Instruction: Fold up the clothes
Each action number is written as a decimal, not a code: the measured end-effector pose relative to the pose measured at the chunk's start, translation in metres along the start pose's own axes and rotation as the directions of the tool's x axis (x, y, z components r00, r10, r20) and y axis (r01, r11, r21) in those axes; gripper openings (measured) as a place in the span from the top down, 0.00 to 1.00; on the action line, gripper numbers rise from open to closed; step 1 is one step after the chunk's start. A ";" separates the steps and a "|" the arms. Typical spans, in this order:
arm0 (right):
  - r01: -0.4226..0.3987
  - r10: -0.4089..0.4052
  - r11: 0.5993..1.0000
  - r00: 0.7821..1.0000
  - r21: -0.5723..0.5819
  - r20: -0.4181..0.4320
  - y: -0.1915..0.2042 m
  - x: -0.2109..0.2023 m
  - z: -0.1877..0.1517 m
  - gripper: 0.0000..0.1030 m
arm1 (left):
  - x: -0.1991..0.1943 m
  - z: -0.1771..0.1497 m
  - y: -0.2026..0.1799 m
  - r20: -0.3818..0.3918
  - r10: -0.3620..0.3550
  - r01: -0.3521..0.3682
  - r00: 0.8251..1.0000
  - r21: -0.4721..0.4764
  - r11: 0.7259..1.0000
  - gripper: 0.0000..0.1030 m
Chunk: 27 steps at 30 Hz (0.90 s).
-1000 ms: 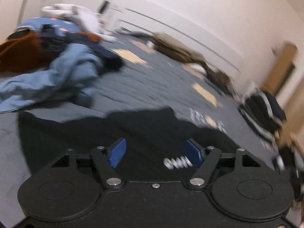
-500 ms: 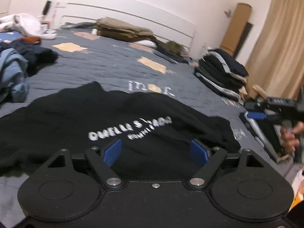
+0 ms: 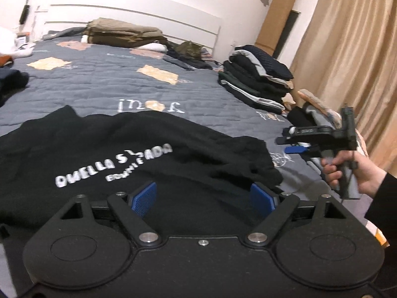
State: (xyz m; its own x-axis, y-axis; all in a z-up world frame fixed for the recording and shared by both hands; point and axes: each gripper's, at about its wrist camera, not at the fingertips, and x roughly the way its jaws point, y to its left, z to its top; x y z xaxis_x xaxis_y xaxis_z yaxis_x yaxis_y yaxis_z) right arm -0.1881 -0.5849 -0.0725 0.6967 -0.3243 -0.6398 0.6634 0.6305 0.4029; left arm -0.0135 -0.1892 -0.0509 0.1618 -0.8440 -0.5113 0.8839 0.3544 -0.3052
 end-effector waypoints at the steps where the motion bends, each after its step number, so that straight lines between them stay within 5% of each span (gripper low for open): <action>1: 0.003 -0.003 1.000 1.000 -0.018 0.003 -0.002 0.002 0.000 0.51 | 0.002 0.000 -0.003 -0.001 -0.005 0.005 1.000 0.004 1.000 0.20; 18: -0.028 0.022 0.989 0.999 -0.149 -0.038 -0.011 0.058 0.005 0.52 | 0.029 0.005 -0.018 -0.013 -0.016 0.016 1.000 0.004 1.000 0.20; 20: -0.029 0.022 0.988 0.999 -0.150 -0.049 -0.010 0.065 0.004 0.57 | 0.031 0.005 -0.017 -0.019 -0.009 0.009 1.000 -0.001 1.000 0.20; 22: -0.029 0.023 0.989 0.999 -0.148 -0.043 -0.010 0.070 0.003 0.91 | 0.034 0.005 -0.015 -0.026 0.002 -0.002 1.000 -0.003 1.000 0.20; 27: -0.045 0.047 0.998 0.997 -0.034 0.056 -0.027 0.060 0.016 0.97 | 0.039 0.005 -0.012 -0.032 0.018 -0.018 0.999 -0.010 1.000 0.20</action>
